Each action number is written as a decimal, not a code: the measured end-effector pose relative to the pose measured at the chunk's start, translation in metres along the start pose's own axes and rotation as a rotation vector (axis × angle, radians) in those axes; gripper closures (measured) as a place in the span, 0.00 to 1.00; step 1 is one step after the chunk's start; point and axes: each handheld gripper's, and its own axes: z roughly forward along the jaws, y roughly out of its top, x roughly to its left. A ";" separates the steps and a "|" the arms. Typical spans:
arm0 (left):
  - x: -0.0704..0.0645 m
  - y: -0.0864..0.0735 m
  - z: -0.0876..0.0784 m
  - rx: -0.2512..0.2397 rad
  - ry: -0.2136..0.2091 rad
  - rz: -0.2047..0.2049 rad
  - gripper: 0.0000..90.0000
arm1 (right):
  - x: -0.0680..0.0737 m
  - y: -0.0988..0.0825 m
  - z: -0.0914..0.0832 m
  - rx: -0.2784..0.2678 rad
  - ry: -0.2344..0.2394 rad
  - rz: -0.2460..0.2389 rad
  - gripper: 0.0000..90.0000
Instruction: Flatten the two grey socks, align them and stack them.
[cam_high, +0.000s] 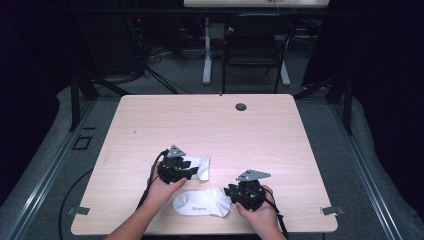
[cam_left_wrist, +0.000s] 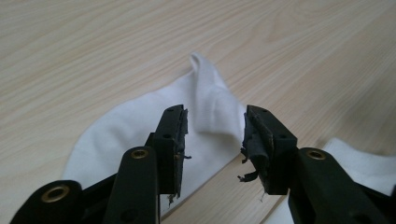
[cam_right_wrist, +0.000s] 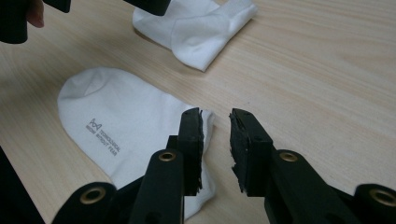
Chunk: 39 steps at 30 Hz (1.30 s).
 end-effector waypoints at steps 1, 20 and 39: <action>0.005 -0.004 -0.001 0.009 0.006 -0.012 0.68 | 0.000 0.002 0.001 0.005 -0.001 -0.009 0.81; 0.018 -0.029 0.010 0.065 0.006 -0.042 0.80 | 0.026 0.045 0.049 0.053 -0.020 -0.140 0.78; 0.002 -0.037 0.008 0.069 -0.064 -0.009 0.85 | 0.023 0.053 0.069 0.049 -0.092 -0.157 0.75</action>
